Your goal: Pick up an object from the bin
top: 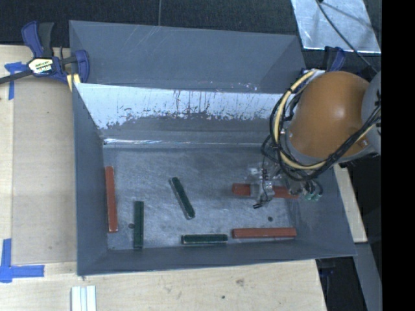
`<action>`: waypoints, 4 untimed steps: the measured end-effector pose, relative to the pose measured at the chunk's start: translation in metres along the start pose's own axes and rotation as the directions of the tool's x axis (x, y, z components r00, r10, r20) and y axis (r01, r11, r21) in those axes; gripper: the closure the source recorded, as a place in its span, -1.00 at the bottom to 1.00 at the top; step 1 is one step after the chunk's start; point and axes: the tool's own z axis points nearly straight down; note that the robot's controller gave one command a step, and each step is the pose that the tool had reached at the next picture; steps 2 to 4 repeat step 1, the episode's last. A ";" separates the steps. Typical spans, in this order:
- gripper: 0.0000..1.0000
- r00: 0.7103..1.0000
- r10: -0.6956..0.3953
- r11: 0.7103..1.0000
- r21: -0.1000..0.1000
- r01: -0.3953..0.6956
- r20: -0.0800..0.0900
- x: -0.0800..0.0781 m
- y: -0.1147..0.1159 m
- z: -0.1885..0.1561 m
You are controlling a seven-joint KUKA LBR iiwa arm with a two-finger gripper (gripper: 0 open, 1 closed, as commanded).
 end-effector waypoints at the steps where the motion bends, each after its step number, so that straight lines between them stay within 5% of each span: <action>1: 1.00 1.000 0.020 1.000 0.002 -0.020 -0.001 -0.001 -0.028 -0.050; 4: 1.00 1.000 0.020 1.000 0.002 -0.020 -0.001 -0.001 -0.028 -0.050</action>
Offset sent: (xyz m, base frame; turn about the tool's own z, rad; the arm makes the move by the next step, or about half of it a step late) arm -0.0001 -0.0254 0.0464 0.0168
